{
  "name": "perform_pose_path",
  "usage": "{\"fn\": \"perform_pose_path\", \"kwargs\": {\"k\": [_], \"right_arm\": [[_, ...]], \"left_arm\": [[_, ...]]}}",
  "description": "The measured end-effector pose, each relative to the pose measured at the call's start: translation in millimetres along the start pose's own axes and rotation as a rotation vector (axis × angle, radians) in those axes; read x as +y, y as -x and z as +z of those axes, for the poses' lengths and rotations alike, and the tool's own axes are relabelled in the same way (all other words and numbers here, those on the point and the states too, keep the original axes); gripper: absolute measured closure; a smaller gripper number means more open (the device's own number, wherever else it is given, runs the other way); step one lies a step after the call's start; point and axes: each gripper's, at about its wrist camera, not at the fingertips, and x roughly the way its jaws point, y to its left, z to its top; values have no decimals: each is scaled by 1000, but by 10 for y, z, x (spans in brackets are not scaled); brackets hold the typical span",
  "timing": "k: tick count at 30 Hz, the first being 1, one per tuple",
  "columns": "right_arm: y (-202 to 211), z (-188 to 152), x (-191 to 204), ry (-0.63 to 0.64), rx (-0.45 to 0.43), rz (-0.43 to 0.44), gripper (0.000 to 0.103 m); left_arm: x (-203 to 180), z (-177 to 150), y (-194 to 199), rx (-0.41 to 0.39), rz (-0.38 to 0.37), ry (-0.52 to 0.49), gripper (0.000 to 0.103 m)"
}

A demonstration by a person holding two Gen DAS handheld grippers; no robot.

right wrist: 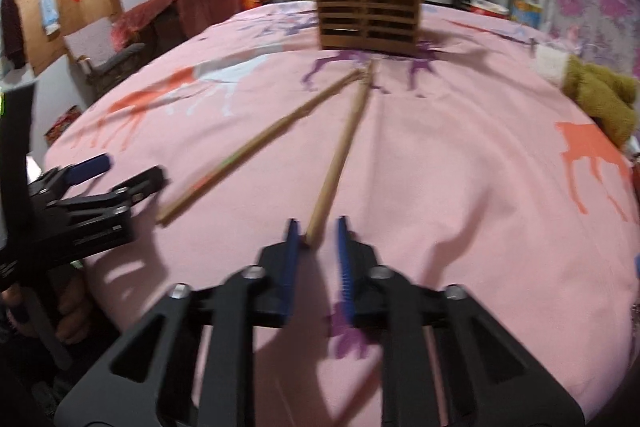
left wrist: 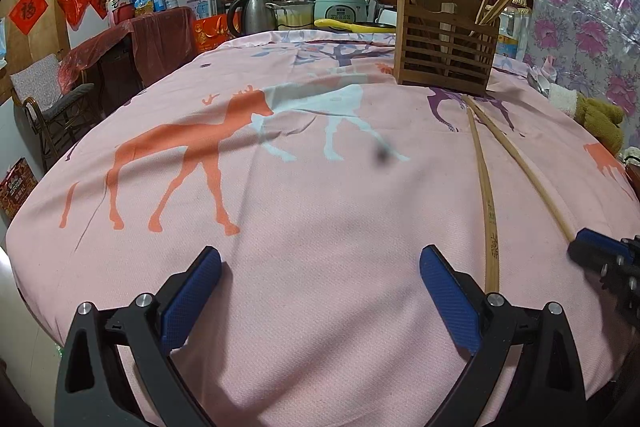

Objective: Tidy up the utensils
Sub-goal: 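Close the left tool on a chopstick while the right tool closes on another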

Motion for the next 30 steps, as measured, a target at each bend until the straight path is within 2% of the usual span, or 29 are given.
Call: {"fn": "perform_pose_path", "kwargs": {"k": [1,6,8,10,15,19,23,26,30], "right_arm": [[9,10,-81,-24,-7,-29,96],[105,34,-406,-126,-23,-61,95],[167,56,-460,-153,-36,-34,90],[197,109,-470,-161,-39,10,89],[102,345,-378,-94,-19,39,89],[-59,634,-284,-31,14,59,89],[-234,921,-309,-33,34,73,89],[-344,1027,-406,-78,48,81,87],[-386,1021,-520,-131,49,104,81]], "left_arm": [[2,-1,2,0,0,0,5],[0,-3,0,0,0,0,5],[2,-5,3,0,1,0,5],[-2,-5,6,1,2,-1,5],[5,-2,55,12,-19,-4,5],[-69,33,241,-35,-145,-38,5],[-325,10,296,2,-335,-158,7],[-456,-44,213,57,-394,-217,29],[-473,11,154,61,-436,-212,36]]}}
